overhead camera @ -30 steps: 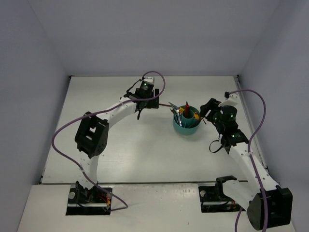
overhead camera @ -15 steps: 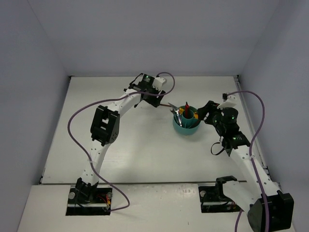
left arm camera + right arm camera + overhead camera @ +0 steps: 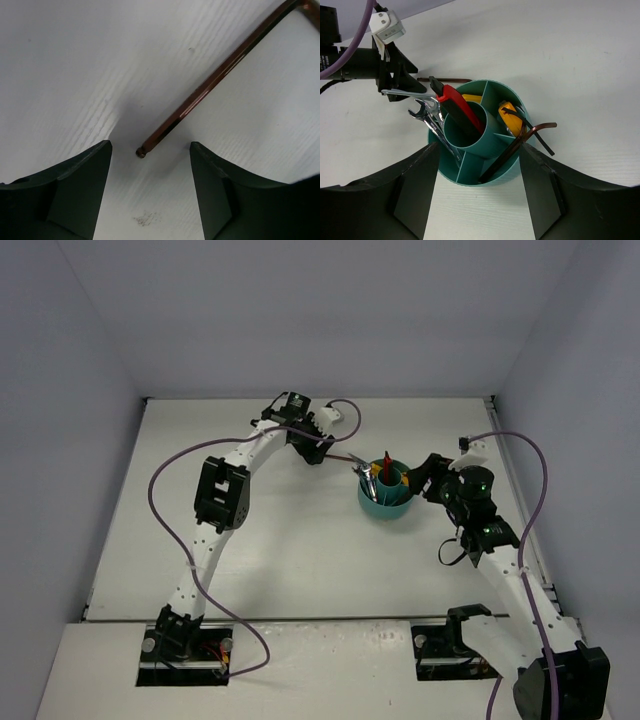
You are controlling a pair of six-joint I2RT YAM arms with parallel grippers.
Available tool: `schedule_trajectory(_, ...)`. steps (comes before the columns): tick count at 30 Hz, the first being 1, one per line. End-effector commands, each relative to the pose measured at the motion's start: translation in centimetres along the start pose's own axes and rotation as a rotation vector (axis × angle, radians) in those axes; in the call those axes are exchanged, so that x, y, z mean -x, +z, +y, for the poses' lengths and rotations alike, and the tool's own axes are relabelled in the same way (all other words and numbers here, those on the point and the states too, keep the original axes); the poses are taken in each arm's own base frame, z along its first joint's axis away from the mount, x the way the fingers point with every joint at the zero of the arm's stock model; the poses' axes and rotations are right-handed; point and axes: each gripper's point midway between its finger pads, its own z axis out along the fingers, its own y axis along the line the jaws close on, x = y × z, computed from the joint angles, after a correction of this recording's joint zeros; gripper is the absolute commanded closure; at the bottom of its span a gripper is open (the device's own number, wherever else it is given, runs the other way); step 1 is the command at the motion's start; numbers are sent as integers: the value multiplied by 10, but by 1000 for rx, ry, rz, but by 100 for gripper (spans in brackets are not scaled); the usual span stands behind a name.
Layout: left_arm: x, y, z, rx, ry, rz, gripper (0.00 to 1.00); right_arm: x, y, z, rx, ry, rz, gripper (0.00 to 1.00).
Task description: Sort the tools into containers
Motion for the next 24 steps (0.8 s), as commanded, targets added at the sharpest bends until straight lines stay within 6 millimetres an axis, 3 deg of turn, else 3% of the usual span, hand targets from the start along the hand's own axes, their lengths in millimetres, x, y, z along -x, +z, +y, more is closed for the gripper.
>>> schedule_trajectory(1,23,0,-17,-46,99,-43,41,12,-1,10,46,-21,-38,38)
schedule_trajectory(7,13,1,-18,-23,24,-6,62,18,-4,11,47,-27,-51,38)
schedule_trajectory(10,-1,-7,-22,-6,-25,37,78,19,-4,11,44,-33,-53,38)
schedule_trajectory(11,-4,-11,-23,0,-35,49,91,19,-4,11,44,-33,-51,38)
schedule_trajectory(13,-26,-20,-28,29,-83,110,98,17,-2,11,47,-34,-44,38)
schedule_trajectory(17,-68,-44,-43,90,-185,219,100,13,0,12,52,-32,-26,38)
schedule_trajectory(19,-74,-66,-43,165,-224,224,100,14,1,13,56,-31,-26,38)
schedule_trajectory(24,-139,-105,-85,324,-458,330,100,18,0,17,67,-33,-30,38)
